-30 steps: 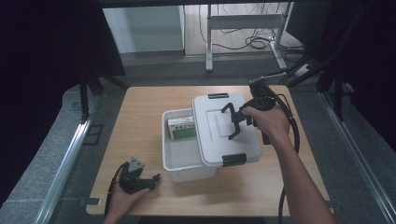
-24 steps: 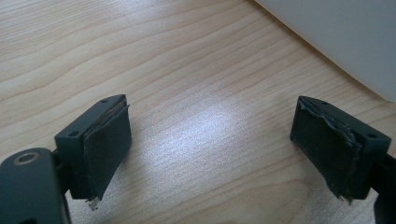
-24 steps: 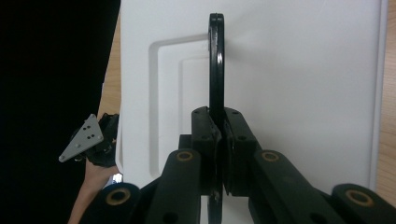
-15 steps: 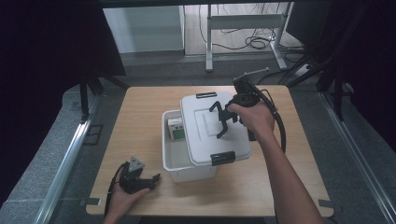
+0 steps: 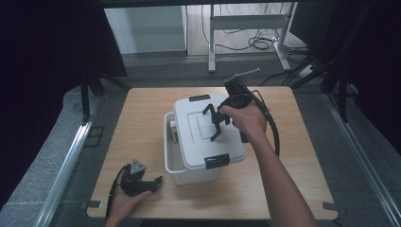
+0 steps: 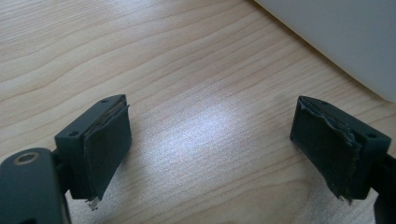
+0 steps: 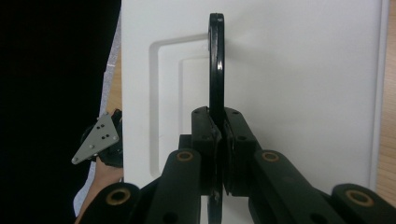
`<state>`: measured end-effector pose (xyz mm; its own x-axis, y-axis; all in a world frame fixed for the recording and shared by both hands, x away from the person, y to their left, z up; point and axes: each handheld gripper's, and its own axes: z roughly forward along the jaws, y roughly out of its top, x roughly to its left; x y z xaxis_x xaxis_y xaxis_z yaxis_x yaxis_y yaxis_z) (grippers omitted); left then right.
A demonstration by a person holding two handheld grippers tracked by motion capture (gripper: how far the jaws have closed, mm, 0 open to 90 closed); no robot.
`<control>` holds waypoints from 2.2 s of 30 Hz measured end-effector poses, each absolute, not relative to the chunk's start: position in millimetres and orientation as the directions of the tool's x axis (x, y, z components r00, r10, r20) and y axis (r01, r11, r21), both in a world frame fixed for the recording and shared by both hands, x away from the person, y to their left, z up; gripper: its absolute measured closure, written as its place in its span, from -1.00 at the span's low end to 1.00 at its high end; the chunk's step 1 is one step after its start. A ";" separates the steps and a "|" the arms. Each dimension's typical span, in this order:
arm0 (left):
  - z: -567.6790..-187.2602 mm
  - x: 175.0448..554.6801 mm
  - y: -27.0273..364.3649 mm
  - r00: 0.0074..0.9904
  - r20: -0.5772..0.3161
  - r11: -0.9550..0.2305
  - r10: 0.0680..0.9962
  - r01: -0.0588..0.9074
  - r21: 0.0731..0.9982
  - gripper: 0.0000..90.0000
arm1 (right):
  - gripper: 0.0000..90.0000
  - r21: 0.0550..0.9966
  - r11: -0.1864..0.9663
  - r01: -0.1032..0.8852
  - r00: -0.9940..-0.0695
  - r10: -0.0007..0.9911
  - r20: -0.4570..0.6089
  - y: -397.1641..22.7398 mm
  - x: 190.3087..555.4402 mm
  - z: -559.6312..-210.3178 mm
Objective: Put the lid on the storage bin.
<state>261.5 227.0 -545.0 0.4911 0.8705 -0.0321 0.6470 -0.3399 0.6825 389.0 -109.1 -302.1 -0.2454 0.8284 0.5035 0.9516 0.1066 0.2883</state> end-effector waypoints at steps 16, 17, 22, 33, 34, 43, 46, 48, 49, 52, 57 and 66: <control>-545.1 262.0 226.8 0.492 -0.032 -0.340 0.870 0.646 0.683 -0.73 | 0.89 0.255 0.110 0.961 -0.231 0.827 0.512 -84.6 387.5 -313.0; -545.0 262.0 226.8 0.493 -0.032 -0.341 0.870 0.646 0.683 -0.73 | 0.89 0.252 0.106 0.962 -0.226 0.828 0.513 -83.9 387.7 -313.7; -545.0 262.2 226.8 0.494 -0.032 -0.342 0.869 0.646 0.683 -0.73 | 0.89 0.244 0.090 0.966 -0.208 0.831 0.516 -80.2 390.4 -319.0; -545.1 262.3 226.8 0.494 -0.031 -0.342 0.869 0.645 0.684 -0.73 | 0.89 0.215 0.058 0.975 -0.166 0.830 0.532 -71.9 396.3 -331.9; -545.1 262.3 226.8 0.494 -0.031 -0.342 0.869 0.645 0.684 -0.73 | 0.89 0.210 0.053 0.976 -0.160 0.832 0.532 -71.4 396.6 -332.7; -545.1 262.3 226.8 0.494 -0.031 -0.342 0.869 0.644 0.684 -0.73 | 0.89 0.199 0.042 0.979 -0.143 0.836 0.529 -64.3 399.6 -341.4; -545.1 262.3 226.8 0.494 -0.031 -0.342 0.869 0.645 0.684 -0.73 | 0.89 0.196 0.042 0.980 -0.142 0.838 0.528 -61.7 400.2 -343.4; -545.1 262.2 226.7 0.494 -0.032 -0.341 0.869 0.645 0.684 -0.73 | 0.89 0.196 0.043 0.980 -0.142 0.837 0.528 -60.1 400.4 -344.8; -545.1 262.2 226.7 0.494 -0.031 -0.341 0.869 0.645 0.684 -0.73 | 0.89 0.195 0.043 0.980 -0.142 0.837 0.528 -59.5 400.4 -345.5; -545.1 262.2 226.7 0.494 -0.031 -0.342 0.869 0.645 0.684 -0.73 | 0.89 0.194 0.044 0.980 -0.142 0.838 0.527 -58.4 400.7 -347.6; -545.1 262.1 226.6 0.492 -0.034 -0.339 0.870 0.646 0.684 -0.73 | 0.89 0.189 0.047 0.981 -0.141 0.840 0.524 -56.7 401.1 -352.9; -545.1 262.2 226.7 0.494 -0.035 -0.340 0.869 0.646 0.683 -0.73 | 0.88 0.203 0.054 0.978 -0.155 0.836 0.526 -57.7 402.0 -357.7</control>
<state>262.2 226.7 -545.1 0.4939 0.8688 -0.0350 0.6464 -0.3399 0.6831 402.0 -57.7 -357.7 -0.1553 0.8363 0.5258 0.9777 0.0538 0.2031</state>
